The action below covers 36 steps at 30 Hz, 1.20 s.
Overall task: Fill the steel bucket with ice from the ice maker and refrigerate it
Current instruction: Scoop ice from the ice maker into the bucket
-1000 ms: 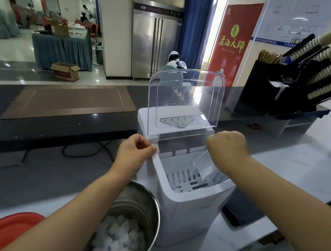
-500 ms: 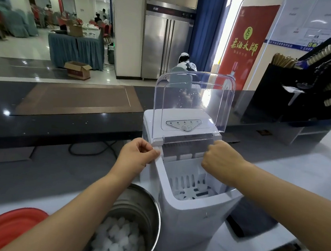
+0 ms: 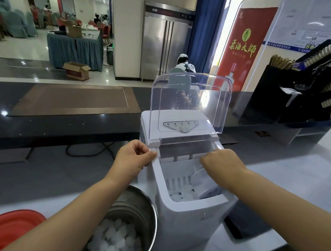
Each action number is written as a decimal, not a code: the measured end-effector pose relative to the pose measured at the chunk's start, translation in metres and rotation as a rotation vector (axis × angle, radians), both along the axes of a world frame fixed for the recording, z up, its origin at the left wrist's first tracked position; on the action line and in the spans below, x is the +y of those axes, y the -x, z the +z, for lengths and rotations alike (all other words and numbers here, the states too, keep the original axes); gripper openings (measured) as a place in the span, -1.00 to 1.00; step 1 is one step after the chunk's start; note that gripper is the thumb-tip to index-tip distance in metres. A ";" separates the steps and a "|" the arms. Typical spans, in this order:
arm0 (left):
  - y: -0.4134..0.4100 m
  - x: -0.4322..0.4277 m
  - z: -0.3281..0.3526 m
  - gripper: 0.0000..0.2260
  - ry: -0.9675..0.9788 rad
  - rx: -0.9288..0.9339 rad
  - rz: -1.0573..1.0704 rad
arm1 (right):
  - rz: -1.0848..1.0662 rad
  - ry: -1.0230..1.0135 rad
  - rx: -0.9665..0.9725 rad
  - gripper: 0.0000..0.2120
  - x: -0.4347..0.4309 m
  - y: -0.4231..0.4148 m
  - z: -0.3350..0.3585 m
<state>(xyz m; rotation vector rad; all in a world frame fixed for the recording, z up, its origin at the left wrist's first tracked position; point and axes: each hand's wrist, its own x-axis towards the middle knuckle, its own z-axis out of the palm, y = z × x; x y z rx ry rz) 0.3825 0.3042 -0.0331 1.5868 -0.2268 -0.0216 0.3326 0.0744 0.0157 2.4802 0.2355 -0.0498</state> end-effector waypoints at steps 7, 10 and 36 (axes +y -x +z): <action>-0.001 -0.001 -0.001 -0.81 0.021 0.007 -0.005 | 0.114 -0.065 -0.007 -0.77 -0.008 0.002 -0.001; -0.001 -0.001 -0.001 -0.81 0.019 0.007 -0.005 | 0.200 -0.105 -0.012 -0.76 -0.008 0.001 -0.004; -0.005 0.001 -0.007 -0.81 0.026 -0.002 -0.027 | -0.208 -0.754 0.232 -0.88 0.009 -0.008 -0.022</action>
